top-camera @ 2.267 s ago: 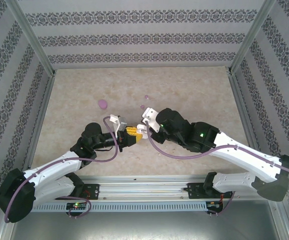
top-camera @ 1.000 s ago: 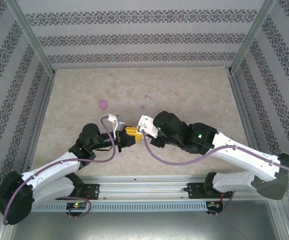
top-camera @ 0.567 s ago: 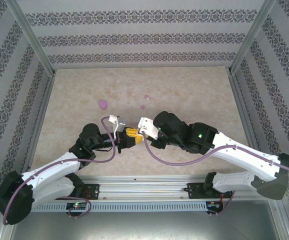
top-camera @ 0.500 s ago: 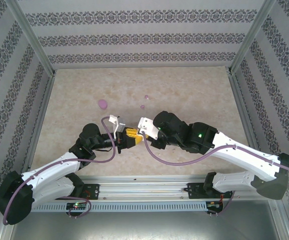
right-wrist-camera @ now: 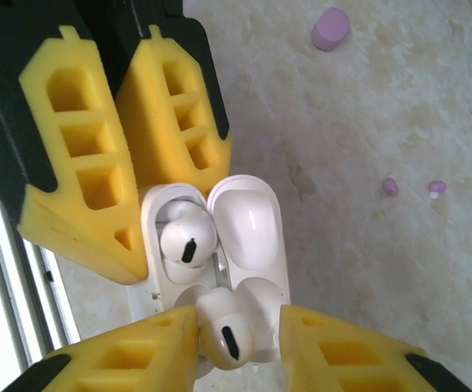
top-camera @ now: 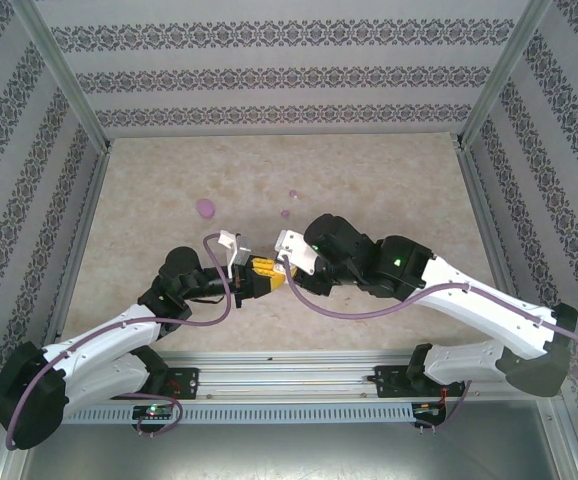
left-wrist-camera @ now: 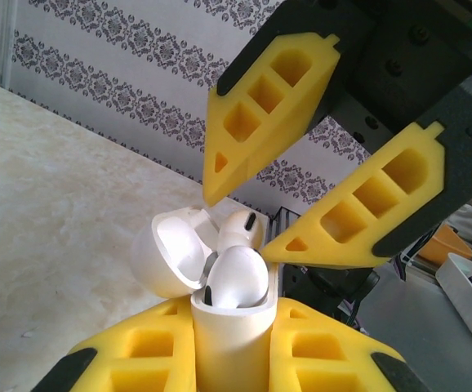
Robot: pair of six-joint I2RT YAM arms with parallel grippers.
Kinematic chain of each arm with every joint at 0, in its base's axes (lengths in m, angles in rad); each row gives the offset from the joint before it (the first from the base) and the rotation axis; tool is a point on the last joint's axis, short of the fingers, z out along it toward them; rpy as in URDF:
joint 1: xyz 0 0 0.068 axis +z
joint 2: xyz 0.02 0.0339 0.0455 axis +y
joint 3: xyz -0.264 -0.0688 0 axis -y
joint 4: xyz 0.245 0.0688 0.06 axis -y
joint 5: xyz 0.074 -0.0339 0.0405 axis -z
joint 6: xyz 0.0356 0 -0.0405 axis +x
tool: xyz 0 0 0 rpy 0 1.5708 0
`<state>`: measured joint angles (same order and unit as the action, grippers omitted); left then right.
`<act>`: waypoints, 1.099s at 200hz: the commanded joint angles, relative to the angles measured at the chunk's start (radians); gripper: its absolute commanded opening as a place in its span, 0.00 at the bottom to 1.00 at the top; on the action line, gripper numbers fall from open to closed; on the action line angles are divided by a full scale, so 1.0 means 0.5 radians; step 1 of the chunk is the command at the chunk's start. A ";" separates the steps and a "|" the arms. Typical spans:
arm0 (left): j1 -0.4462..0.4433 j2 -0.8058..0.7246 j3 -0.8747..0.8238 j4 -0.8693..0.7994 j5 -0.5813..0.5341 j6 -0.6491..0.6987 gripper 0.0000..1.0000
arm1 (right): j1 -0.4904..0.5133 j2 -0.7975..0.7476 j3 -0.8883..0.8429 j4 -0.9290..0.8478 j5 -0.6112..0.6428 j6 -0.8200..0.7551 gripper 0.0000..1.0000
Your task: Insert the wireless bluetooth earbuds into the charging case
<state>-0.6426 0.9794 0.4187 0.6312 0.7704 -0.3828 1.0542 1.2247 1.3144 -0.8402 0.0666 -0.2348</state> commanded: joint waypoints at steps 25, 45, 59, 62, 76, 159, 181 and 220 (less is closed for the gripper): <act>-0.016 0.059 0.004 0.249 -0.079 -0.060 0.00 | -0.009 0.074 0.154 -0.107 -0.252 0.058 0.37; -0.016 0.071 0.002 0.263 -0.084 -0.058 0.00 | -0.016 0.073 0.183 -0.141 -0.266 0.065 0.38; -0.016 0.075 0.000 0.270 -0.089 -0.059 0.00 | -0.024 0.072 0.191 -0.163 -0.262 0.065 0.38; -0.016 0.073 0.000 0.270 -0.092 -0.060 0.00 | -0.027 0.072 0.191 -0.167 -0.260 0.067 0.38; -0.016 0.073 -0.001 0.272 -0.087 -0.060 0.00 | -0.048 0.067 0.191 -0.181 -0.274 0.085 0.38; -0.016 0.057 -0.037 0.365 -0.102 -0.102 0.00 | -0.476 -0.156 0.216 0.091 -0.938 0.514 0.42; -0.016 0.044 -0.030 0.376 -0.092 -0.106 0.00 | -0.630 -0.190 0.166 0.212 -1.040 0.748 0.48; -0.016 0.035 -0.018 0.387 -0.066 -0.088 0.00 | -0.918 -0.206 -0.059 0.507 -1.140 1.334 0.56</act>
<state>-0.6422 1.0130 0.4103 0.7460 0.7223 -0.4236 0.6708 1.1126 1.3575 -0.7067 -0.4133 0.1818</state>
